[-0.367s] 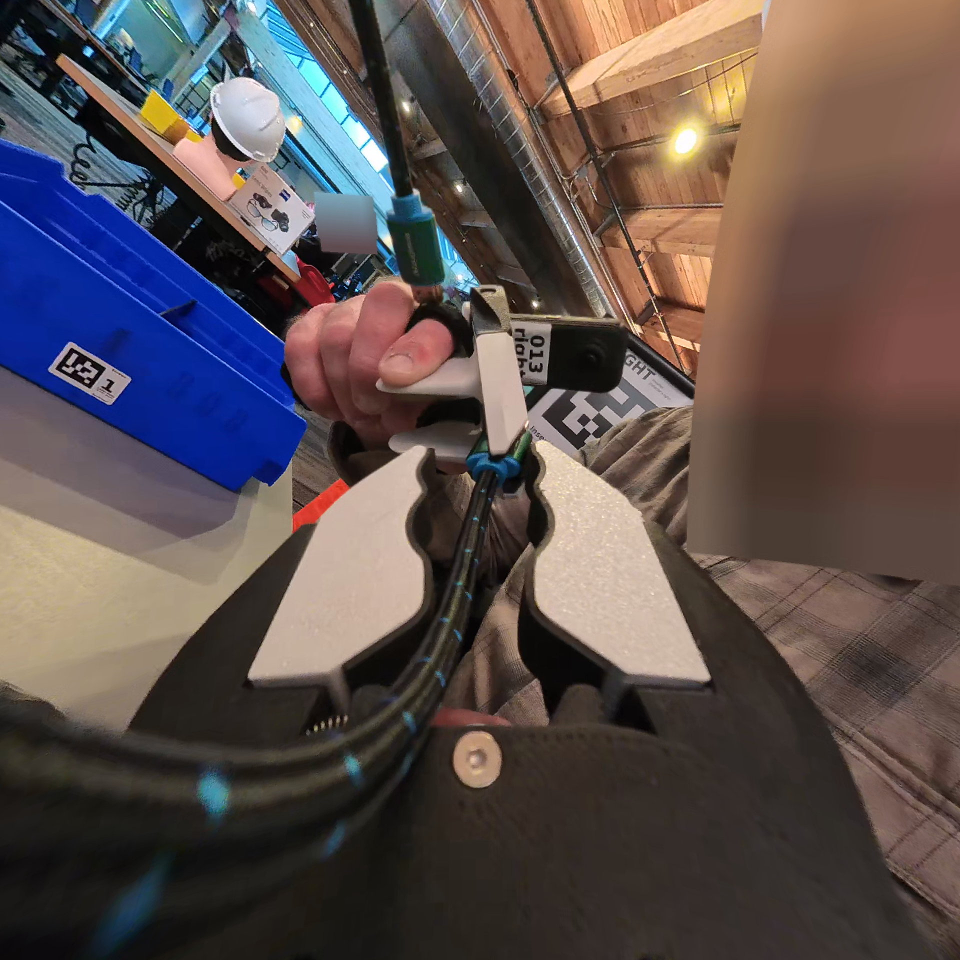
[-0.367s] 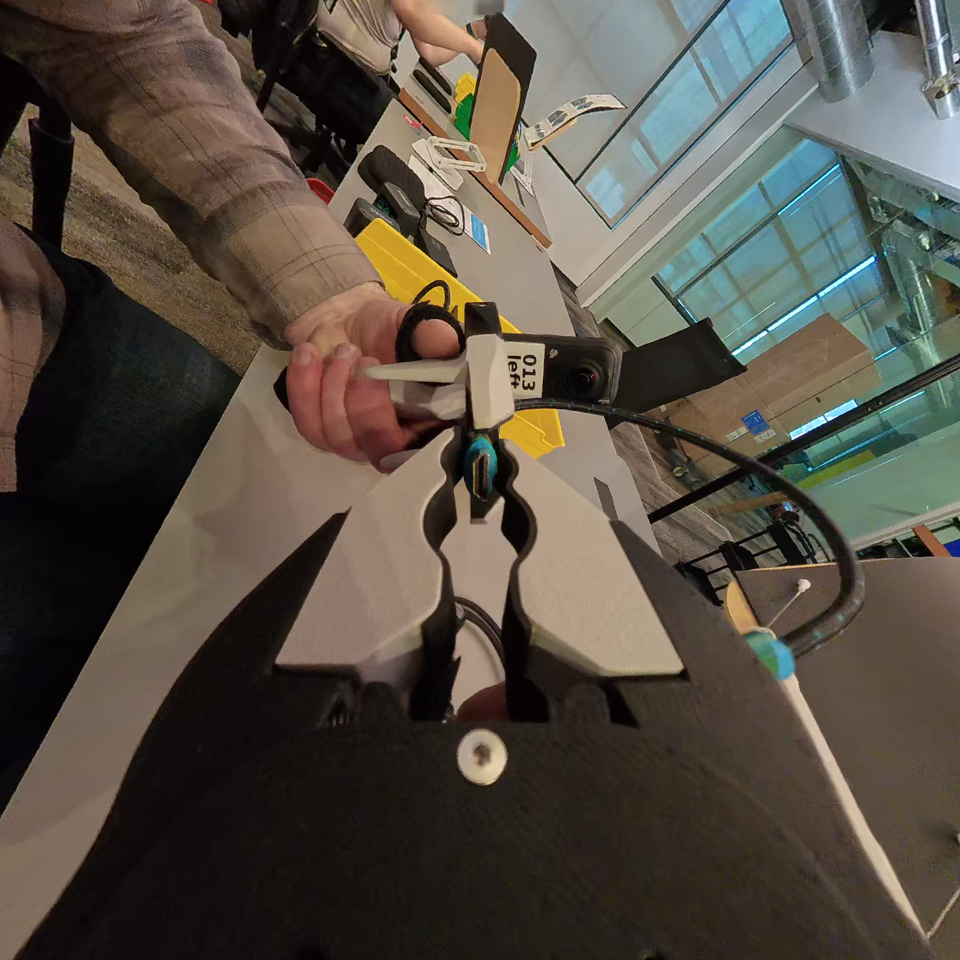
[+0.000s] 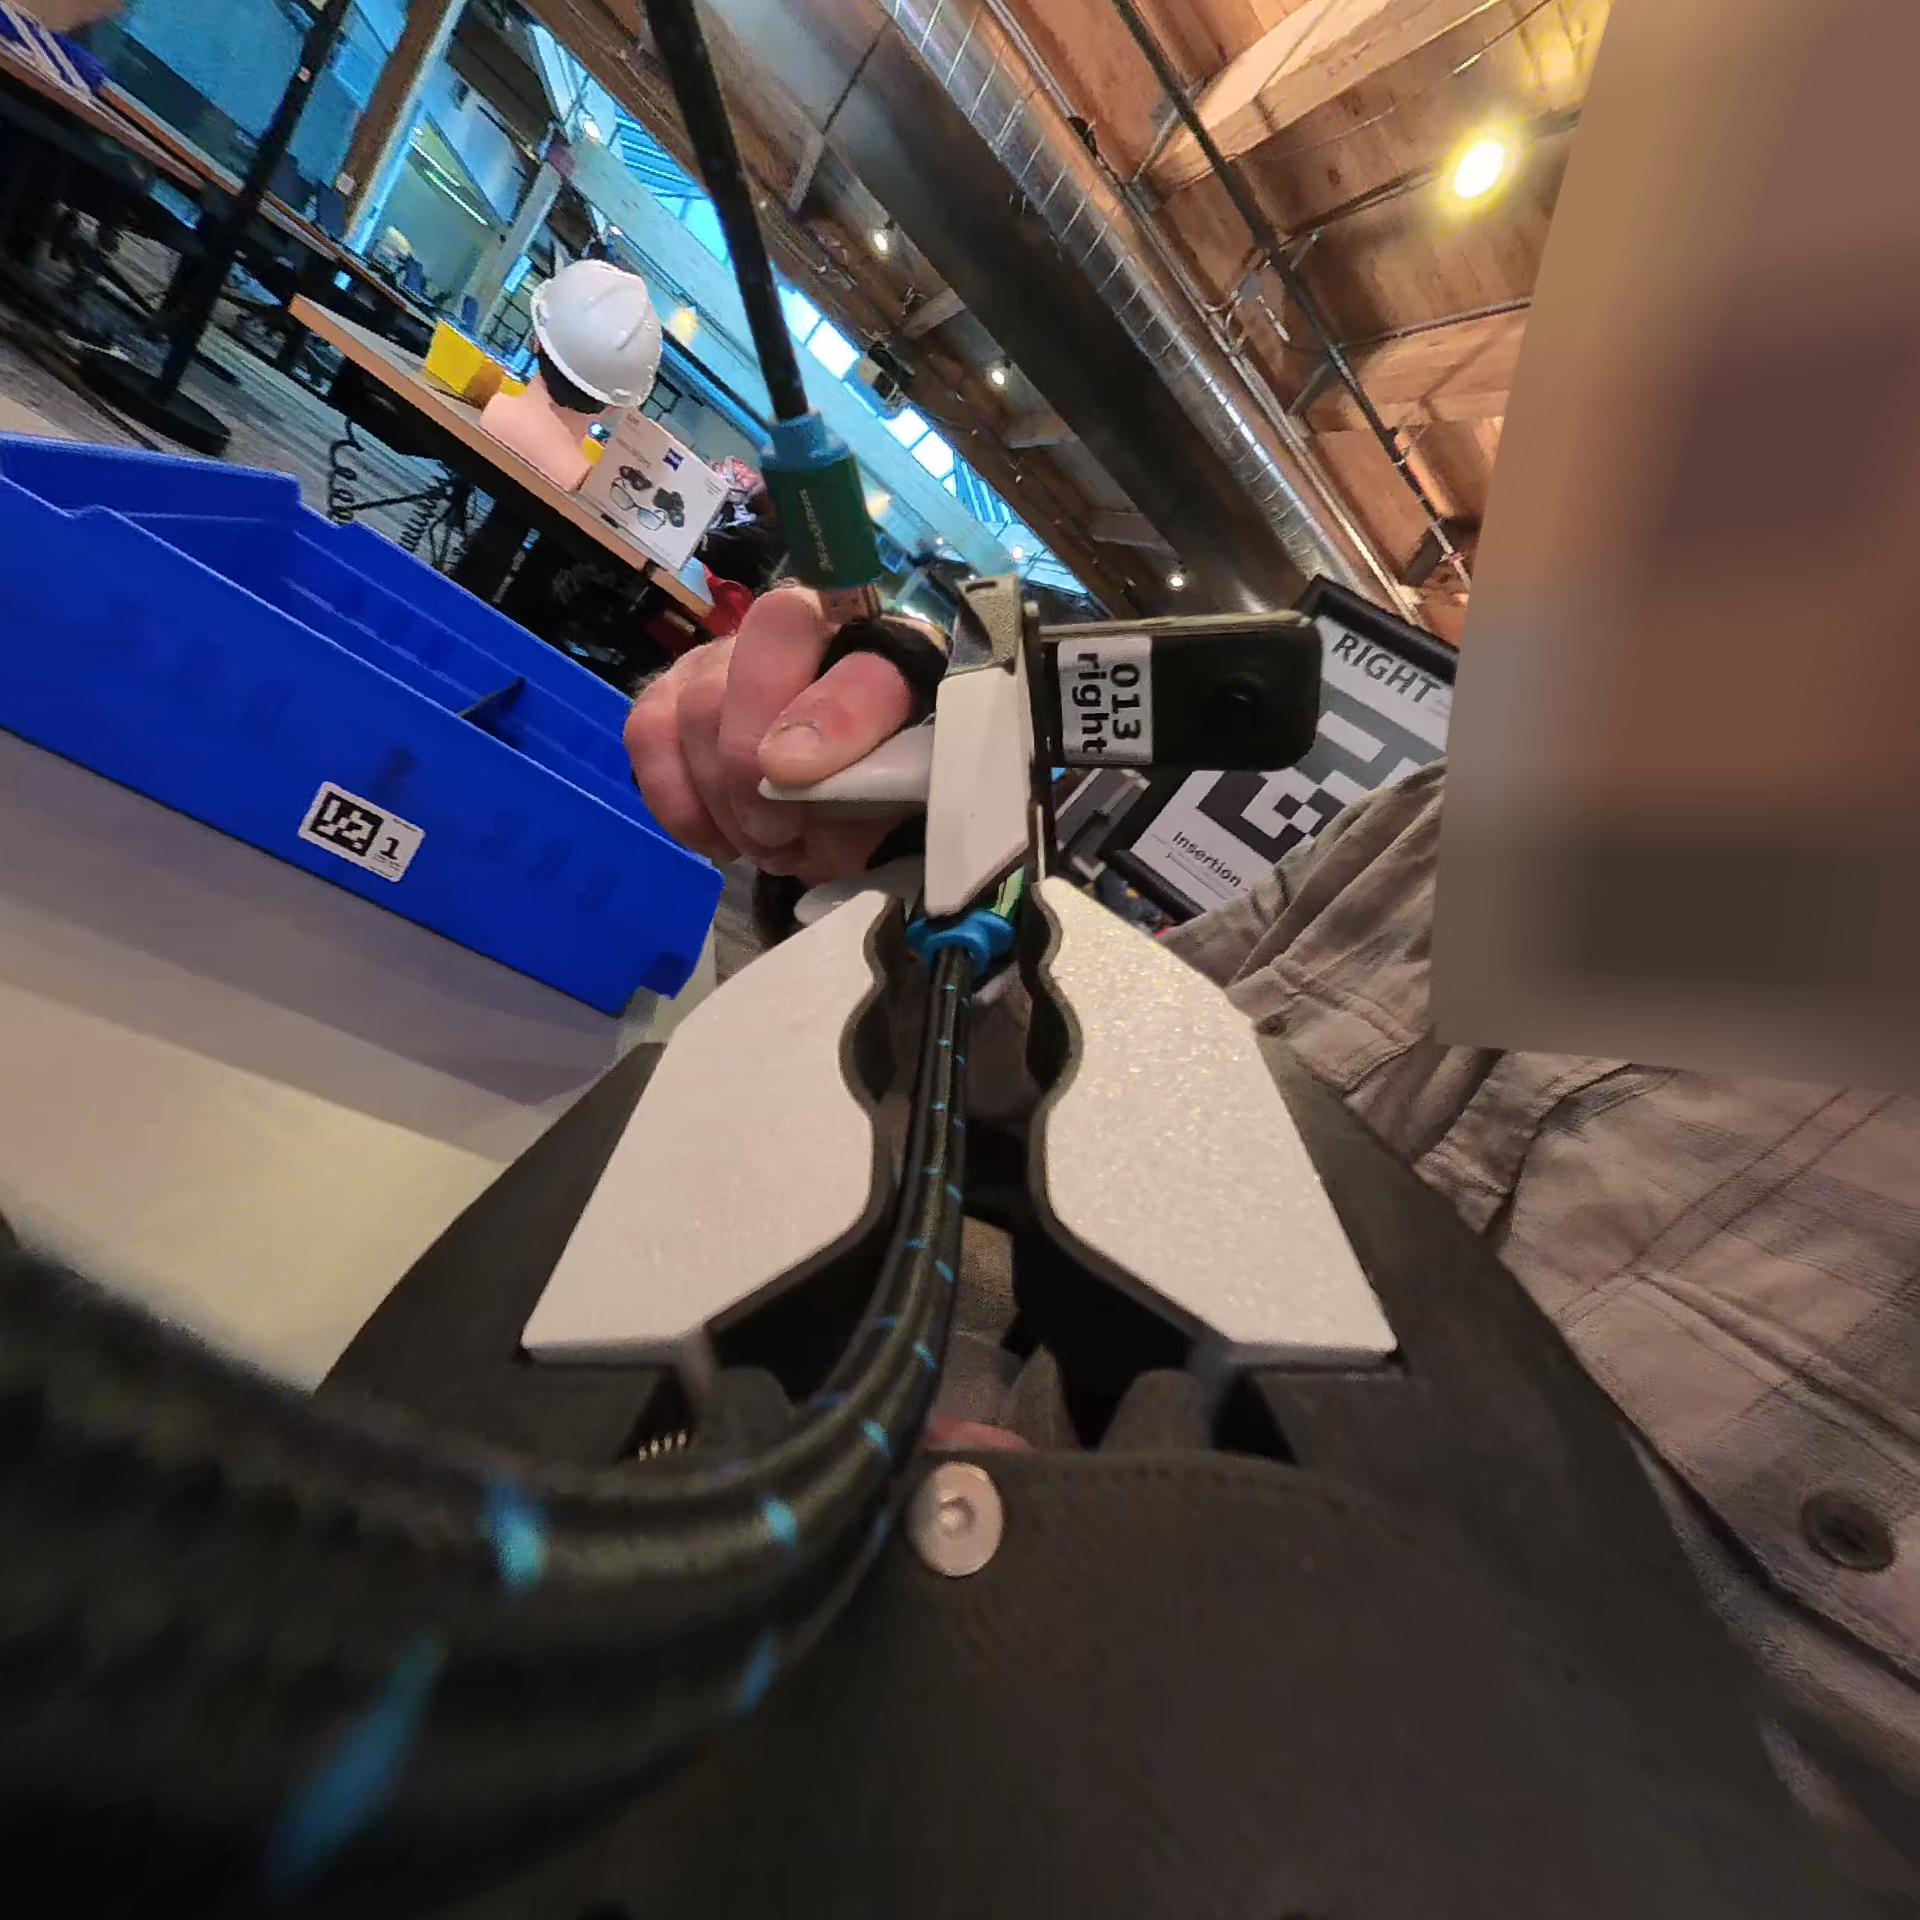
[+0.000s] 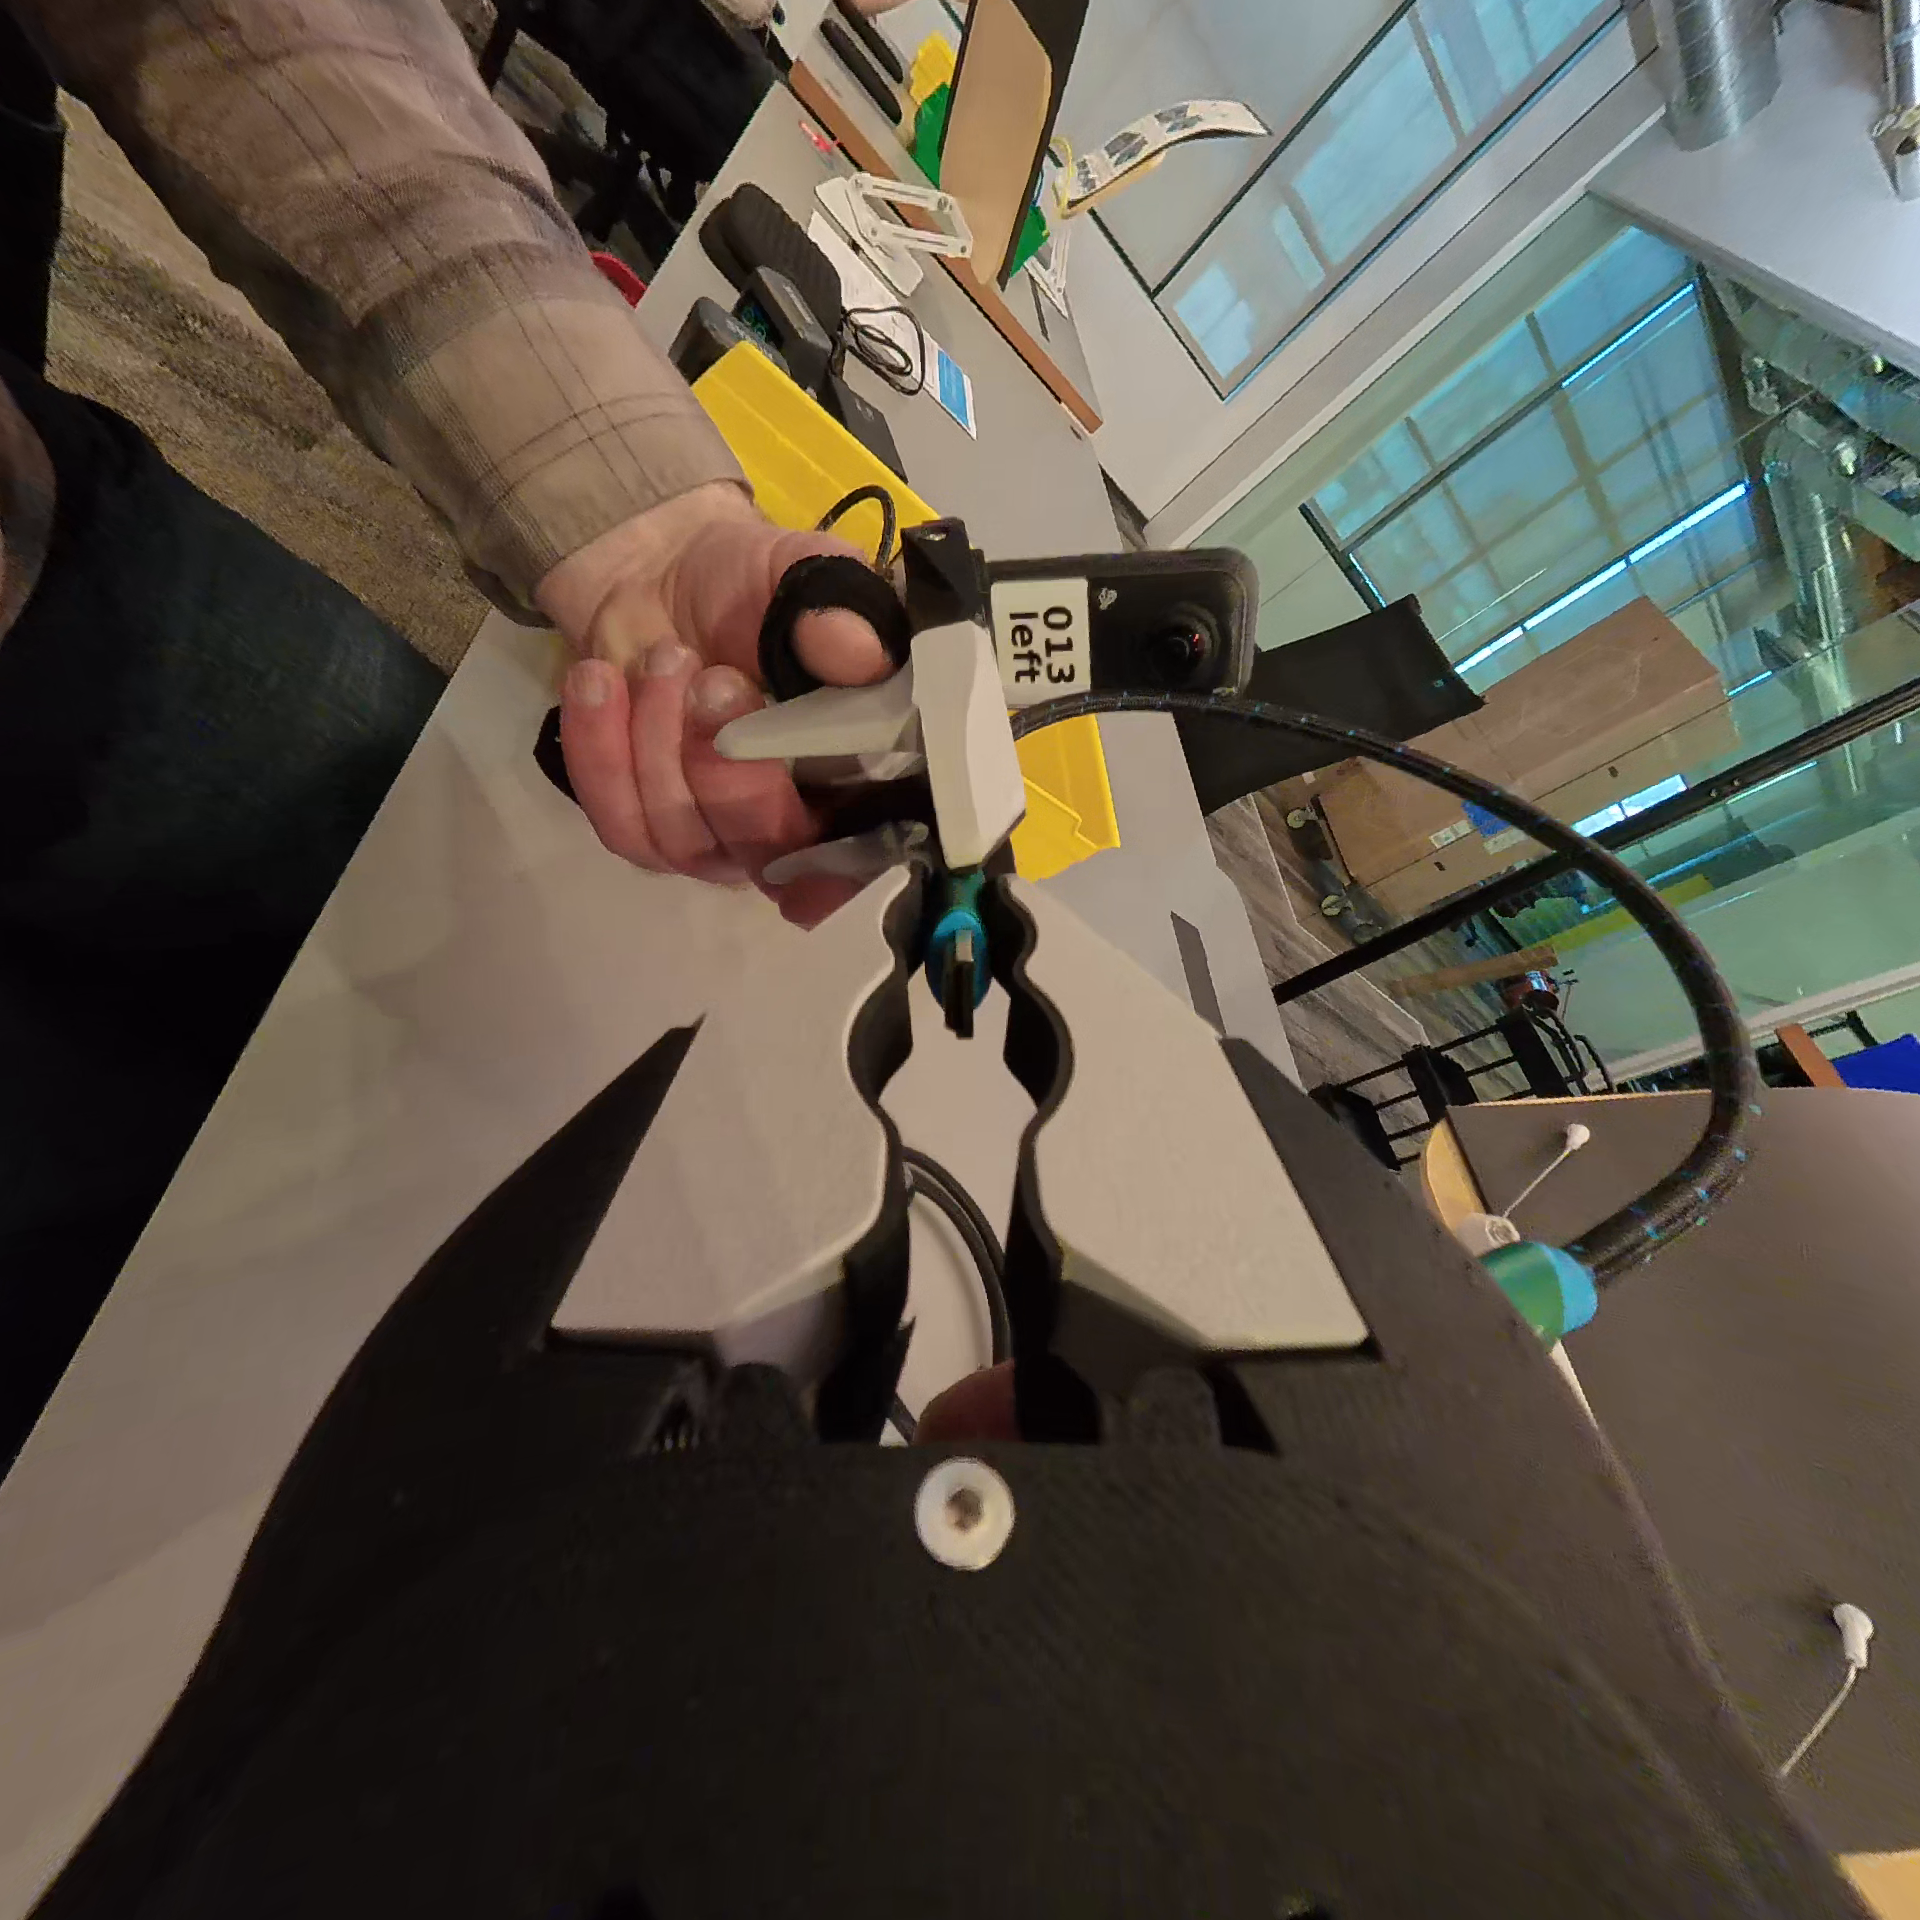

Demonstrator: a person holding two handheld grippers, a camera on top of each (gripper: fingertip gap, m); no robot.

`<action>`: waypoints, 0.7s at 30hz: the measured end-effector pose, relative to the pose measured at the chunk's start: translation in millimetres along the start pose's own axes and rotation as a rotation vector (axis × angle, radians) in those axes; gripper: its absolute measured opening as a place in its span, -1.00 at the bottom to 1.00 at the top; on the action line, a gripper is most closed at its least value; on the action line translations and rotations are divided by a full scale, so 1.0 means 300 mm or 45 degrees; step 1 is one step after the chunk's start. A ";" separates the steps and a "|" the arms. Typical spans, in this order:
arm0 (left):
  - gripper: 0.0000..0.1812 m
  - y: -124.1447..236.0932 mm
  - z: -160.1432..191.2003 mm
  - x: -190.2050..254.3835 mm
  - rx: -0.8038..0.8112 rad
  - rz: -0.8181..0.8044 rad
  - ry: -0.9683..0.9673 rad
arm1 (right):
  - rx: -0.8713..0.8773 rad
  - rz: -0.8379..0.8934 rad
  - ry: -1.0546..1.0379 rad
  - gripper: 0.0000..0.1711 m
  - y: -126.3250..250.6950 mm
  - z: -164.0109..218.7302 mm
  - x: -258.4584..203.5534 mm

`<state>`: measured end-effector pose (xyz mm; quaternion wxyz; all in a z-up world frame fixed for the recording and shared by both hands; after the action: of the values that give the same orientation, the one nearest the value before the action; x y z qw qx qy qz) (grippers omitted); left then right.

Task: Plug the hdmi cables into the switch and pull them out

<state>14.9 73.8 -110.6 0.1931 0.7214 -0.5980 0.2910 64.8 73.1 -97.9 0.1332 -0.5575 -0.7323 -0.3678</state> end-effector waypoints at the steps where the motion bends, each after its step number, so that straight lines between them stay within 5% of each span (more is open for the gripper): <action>1: -0.79 0.000 -0.001 -0.001 0.001 -0.013 -0.021 | 0.000 0.006 -0.004 -0.90 -0.001 0.003 0.001; 21: -0.76 0.044 -0.046 -0.069 0.071 -0.514 -0.577 | 0.033 0.112 -0.348 -0.79 0.074 0.084 0.069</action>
<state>-3.0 95.3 -114.5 0.0889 0.8772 -0.4622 0.0948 83.6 107.8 -94.2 0.0555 -0.6322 -0.7231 -0.2729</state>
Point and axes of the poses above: each gripper's, where its closed fingertips meet, y back along the fingers, z out of its underside, x = y × z across the jaws, the point moved 4 cm from there along y, back along the fingers, and after that the axes turned 14 degrees about -z, right-handed, at the moved point
